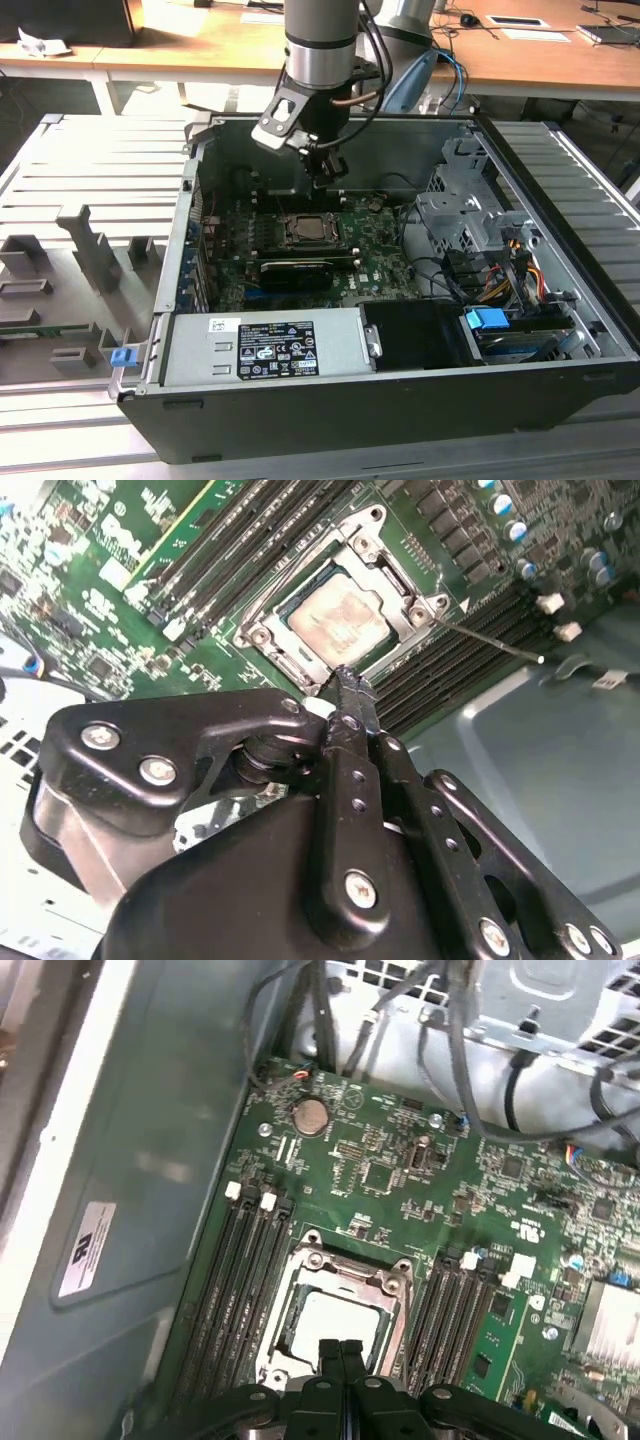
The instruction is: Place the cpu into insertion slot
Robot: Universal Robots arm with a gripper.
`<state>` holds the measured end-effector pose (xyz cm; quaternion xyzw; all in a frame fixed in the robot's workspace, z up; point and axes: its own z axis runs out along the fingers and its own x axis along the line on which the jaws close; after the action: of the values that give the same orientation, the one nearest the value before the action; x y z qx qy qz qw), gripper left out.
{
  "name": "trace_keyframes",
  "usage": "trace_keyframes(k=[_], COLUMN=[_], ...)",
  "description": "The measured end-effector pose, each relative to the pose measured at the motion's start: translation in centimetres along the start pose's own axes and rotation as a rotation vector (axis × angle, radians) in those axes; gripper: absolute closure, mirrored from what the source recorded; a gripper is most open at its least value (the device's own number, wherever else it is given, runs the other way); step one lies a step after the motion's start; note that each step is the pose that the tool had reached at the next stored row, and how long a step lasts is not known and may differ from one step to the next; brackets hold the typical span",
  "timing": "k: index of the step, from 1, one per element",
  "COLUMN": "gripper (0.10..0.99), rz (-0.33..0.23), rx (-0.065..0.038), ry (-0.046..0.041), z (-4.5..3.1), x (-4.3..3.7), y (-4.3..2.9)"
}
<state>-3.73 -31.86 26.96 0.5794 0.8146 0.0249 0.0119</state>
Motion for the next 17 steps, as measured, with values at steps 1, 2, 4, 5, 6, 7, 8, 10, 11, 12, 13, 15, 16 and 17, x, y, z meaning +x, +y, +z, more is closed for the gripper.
trace_keyframes(k=[1,2,4,5,6,7,8,10,11,12,13,15,16,17], gripper=[0.980,0.980,0.980,0.980,0.980,0.980,0.980,0.980,0.980,0.980,0.980,0.980,0.980,0.980], rz=[-0.022,-0.036,-0.078,-0.098,-0.114,-0.126,-0.153,-0.201,-0.217,-0.227,-0.239,-0.278,-0.288,-0.298], rx=[0.000,0.000,0.001,0.001,0.001,0.001,0.002,0.002,0.002,0.002,0.002,0.003,0.003,0.003], ry=[0.0012,0.0019,0.0042,0.0053,0.0061,0.0068,0.0083,0.0109,0.0118,0.0124,0.0130,0.0151,0.0156,0.0162], z=[0.00,0.00,0.00,0.00,0.00,0.00,0.00,0.00,0.00,0.00,0.00,0.00,0.00,0.00], x=[0.00,0.00,0.00,0.00,0.00,0.00,0.00,0.00,0.00,0.00,0.00,0.00,0.00,0.00], y=[0.00,0.00,0.00,0.00,0.00,0.00,0.00,0.00,0.00,0.00,0.00,0.00,0.00,0.00])
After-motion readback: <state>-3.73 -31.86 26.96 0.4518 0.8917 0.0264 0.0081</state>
